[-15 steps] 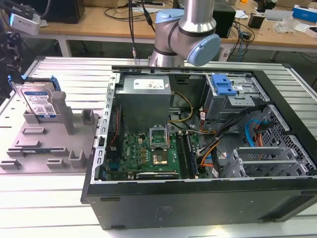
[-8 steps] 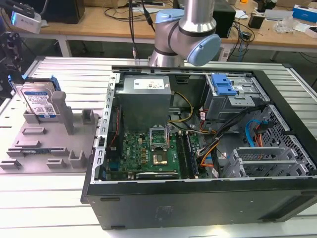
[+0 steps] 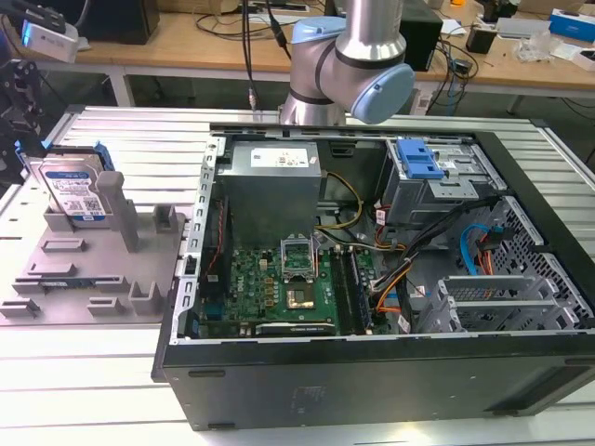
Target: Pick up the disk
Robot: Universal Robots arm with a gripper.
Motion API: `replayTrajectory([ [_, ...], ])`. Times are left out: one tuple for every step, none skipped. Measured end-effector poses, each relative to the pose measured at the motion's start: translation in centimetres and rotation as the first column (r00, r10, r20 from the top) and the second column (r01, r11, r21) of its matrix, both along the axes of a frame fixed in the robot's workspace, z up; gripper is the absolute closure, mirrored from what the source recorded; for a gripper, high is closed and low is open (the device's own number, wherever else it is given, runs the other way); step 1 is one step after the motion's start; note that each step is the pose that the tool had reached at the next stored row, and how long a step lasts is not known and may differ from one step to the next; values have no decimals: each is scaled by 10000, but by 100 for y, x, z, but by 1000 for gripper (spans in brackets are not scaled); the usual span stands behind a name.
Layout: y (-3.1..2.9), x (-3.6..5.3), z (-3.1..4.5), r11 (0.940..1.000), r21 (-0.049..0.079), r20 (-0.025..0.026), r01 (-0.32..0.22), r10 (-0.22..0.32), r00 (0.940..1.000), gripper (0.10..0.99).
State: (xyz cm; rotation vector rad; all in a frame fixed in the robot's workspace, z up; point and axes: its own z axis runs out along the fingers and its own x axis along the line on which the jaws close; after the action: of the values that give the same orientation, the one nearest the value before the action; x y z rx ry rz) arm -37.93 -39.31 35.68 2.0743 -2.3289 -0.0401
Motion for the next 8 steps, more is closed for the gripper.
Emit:
replayTrajectory([
  [1, 3, 0, 10000, 0, -1, -23, 23, 10000, 545],
  [4, 11, 0, 9999, 2, -1, -132, 132, 9999, 545],
  [3, 20, 0, 9997, 9, 0, -256, 256, 9997, 545],
  [4, 33, 1, 9992, 18, -1, -396, 396, 9992, 545],
  [29, 43, 0, 9990, 21, 0, -443, 443, 9990, 545],
  [81, 45, 1, 9990, 18, -1, -448, 448, 9990, 545],
  [125, 45, 1, 9990, 11, -3, -449, 449, 9990, 545],
  [198, 45, 0, 9990, 3, -1, -448, 448, 9990, 545],
])
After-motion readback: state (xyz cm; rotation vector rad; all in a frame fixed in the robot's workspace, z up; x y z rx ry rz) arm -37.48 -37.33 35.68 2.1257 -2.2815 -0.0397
